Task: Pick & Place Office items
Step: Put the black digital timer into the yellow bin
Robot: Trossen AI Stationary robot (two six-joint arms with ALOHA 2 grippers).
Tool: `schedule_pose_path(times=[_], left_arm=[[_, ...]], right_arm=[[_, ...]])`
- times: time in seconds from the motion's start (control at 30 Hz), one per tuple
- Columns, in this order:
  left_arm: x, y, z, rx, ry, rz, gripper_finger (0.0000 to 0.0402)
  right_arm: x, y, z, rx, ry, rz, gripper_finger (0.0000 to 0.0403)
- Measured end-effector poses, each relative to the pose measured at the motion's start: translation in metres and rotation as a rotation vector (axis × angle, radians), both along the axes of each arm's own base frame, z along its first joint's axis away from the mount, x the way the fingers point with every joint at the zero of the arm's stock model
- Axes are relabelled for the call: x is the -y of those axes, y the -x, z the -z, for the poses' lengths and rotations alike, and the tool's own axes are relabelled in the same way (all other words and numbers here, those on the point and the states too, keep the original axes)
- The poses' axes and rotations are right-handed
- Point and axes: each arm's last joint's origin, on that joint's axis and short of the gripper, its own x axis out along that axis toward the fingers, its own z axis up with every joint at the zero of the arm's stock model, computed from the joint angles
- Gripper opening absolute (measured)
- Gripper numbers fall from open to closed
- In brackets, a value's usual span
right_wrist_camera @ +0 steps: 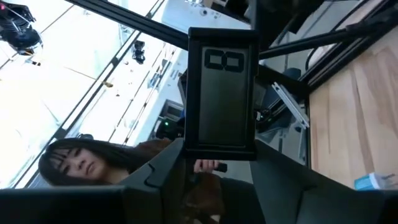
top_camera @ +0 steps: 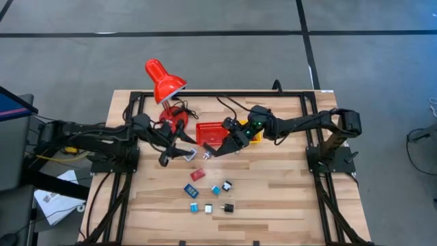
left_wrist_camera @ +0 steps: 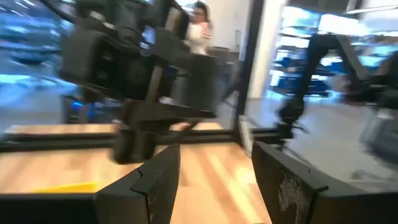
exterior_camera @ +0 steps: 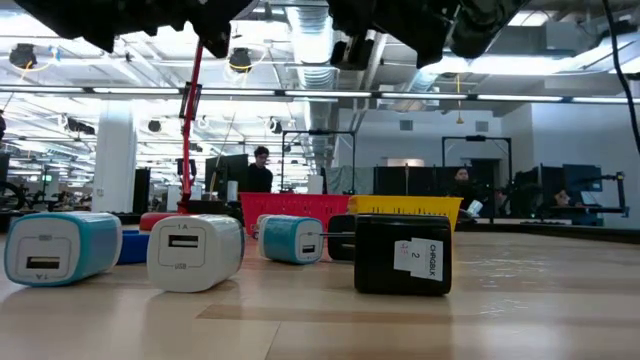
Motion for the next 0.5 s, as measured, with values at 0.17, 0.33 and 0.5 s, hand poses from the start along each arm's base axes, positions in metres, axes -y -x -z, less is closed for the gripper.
schedule_pose_path(times=[0.17, 0.33, 0.5], left_arm=[[-0.0018, -0.0034, 0.0024, -0.013, 0.025, -0.005, 0.0195], [-0.0022, -0.0065, 0.0007, 0.026, 0.019, -0.004, 0.0195], [-0.0026, -0.0101, 0.0035, 0.025, 0.011, -0.005, 0.0195]], right_arm=[[0.0000, 0.0006, -0.0013, -0.007, -0.013, 0.004, 0.0146], [-0.0005, -0.0013, 0.0038, -0.056, -0.033, 0.015, 0.0160], [0.0017, -0.0016, 0.0050, -0.073, -0.038, 0.031, 0.0147]])
